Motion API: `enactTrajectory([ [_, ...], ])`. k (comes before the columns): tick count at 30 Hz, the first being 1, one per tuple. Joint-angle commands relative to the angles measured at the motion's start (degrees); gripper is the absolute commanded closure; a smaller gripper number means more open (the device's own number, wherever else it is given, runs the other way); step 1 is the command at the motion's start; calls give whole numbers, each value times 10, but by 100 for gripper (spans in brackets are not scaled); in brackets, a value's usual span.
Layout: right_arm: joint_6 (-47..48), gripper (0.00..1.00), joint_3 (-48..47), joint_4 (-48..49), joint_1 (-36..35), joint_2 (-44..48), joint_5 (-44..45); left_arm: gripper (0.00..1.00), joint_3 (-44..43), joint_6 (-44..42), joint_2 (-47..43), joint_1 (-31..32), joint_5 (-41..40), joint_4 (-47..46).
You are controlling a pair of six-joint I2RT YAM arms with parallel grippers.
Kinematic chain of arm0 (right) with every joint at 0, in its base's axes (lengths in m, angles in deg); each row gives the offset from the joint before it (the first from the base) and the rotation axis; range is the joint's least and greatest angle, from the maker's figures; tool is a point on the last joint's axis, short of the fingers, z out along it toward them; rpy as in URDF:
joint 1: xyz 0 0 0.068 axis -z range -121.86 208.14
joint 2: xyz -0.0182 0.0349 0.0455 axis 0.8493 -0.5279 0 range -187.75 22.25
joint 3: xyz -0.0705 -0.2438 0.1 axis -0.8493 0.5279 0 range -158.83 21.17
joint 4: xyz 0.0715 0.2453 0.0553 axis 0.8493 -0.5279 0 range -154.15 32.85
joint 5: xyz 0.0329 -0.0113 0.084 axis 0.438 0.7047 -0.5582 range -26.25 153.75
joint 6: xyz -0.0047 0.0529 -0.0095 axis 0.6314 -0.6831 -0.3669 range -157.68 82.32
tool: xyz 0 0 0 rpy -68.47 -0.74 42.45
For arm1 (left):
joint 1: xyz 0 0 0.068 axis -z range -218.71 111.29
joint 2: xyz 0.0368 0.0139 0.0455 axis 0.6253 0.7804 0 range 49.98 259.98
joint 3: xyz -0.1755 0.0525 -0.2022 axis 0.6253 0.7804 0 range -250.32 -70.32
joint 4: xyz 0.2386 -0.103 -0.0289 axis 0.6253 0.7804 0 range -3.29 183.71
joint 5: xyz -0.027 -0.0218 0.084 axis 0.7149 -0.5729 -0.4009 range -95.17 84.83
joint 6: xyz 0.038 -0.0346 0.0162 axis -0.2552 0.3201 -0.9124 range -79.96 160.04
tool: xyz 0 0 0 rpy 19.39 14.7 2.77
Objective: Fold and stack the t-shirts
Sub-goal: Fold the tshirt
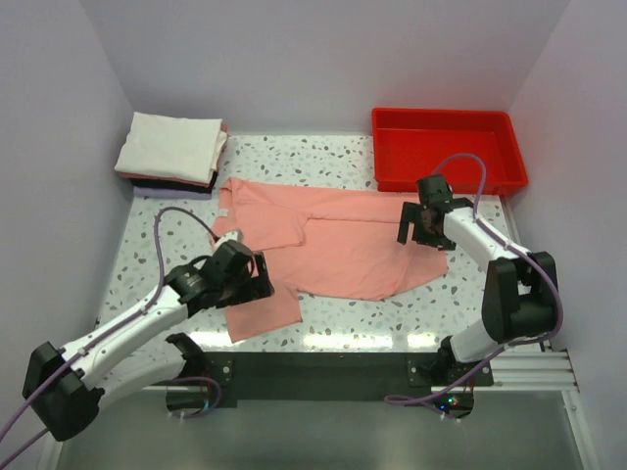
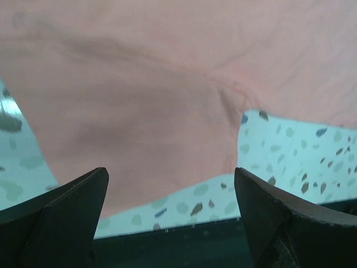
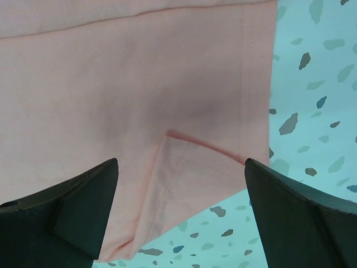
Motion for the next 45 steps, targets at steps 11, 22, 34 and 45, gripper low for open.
enactTrajectory([
  [11,-1,1,19,11,-2,33,-12,19,51,246,-12,97,-56,147],
  [22,0,1,10,1,-2,29,-1,41,110,274,4,101,-5,95],
  [34,-2,1,19,7,-2,29,-5,50,119,277,67,101,-34,65],
  [45,-5,1,37,0,-2,60,9,100,103,277,39,101,-67,74],
])
